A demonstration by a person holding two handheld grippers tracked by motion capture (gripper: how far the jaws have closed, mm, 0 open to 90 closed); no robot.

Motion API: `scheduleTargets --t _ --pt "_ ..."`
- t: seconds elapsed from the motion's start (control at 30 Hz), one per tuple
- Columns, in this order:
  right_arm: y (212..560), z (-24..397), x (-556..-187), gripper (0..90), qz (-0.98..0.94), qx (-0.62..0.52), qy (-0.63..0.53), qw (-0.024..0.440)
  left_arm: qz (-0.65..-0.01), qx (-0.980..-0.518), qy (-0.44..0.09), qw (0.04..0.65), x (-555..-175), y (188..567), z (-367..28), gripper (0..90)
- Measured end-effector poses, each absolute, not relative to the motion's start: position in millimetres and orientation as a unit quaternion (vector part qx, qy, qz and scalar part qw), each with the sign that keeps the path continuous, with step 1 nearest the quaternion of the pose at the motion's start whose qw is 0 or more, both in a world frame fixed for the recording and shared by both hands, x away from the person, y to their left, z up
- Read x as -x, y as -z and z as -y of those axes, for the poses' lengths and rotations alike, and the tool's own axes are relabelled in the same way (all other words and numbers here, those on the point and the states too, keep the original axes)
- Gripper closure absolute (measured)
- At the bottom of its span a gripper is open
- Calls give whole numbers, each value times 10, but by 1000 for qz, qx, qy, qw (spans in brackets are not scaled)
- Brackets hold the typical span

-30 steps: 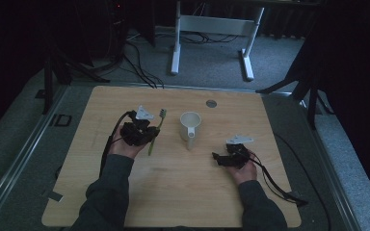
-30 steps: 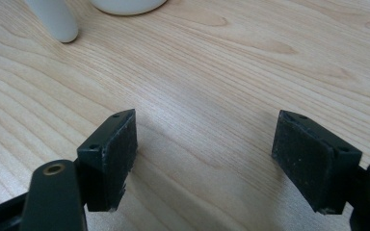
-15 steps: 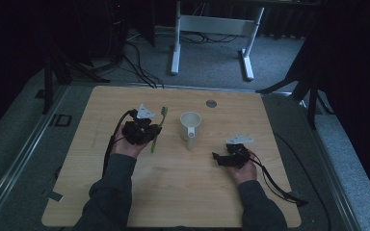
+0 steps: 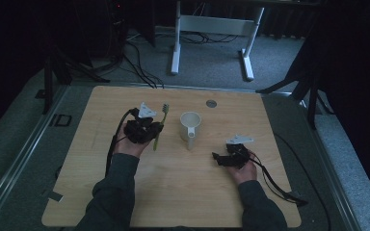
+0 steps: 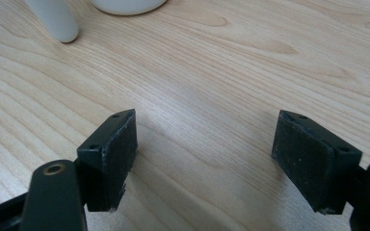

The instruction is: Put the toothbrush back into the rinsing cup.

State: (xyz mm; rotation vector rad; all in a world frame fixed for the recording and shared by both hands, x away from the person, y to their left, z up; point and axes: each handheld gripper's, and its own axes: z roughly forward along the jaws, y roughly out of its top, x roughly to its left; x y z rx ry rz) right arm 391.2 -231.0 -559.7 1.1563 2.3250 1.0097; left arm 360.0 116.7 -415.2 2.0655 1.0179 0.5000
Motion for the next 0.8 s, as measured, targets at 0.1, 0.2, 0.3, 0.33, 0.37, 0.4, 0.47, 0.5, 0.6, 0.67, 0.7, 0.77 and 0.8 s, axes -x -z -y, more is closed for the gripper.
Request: scheduleTargets --t 0.1,0.2,0.3,0.33,0.37,0.4,0.47,0.5,0.6,0.67,0.7,0.77,0.8 --pt "5597 2310 -3912 235 -822 -408 -357 177 -400 -808 -199 384 -3597 4153 -1162 811" --pt "5597 2310 -3912 235 -821 -409 -357 177 -400 -806 -200 387 -3603 4151 -1158 811" --pt "5597 2310 -3912 236 -821 -408 -357 177 -401 -804 -200 390 -3608 4149 -1142 811" --pt "5597 2310 -3912 235 -821 -408 -357 177 -401 -803 -201 392 -3610 4149 -1134 811" --pt "5597 2310 -3912 235 -822 -408 -356 177 -401 -802 -202 393 -3611 4148 -1126 811" --pt "5597 2310 -3912 235 -822 -408 -356 177 -401 -802 -202 394 -3613 4148 -1118 811" --pt "5597 2310 -3912 235 -822 -408 -356 177 -401 -801 -204 395 -3618 4149 -1102 811" --pt "5597 2310 -3912 235 -822 -408 -356 177 -401 -801 -206 395 -3621 4149 -1094 811" --pt "5597 2310 -3912 235 -822 -408 -356 177 -400 -799 -209 398 -3625 4152 -1068 811" --pt "5597 2310 -3913 235 -822 -408 -356 177 -401 -798 -209 399 -3629 4151 -1056 811" --pt "5597 2310 -3913 235 -822 -408 -356 177 -400 -797 -211 400 -3631 4150 -1051 811" --pt "5597 2310 -3913 235 -822 -408 -356 177 -400 -794 -213 404 -3630 4149 -1040 811" --pt "5597 2310 -3913 235 -822 -408 -356 177 -399 -793 -214 407 -3629 4148 -1036 811"
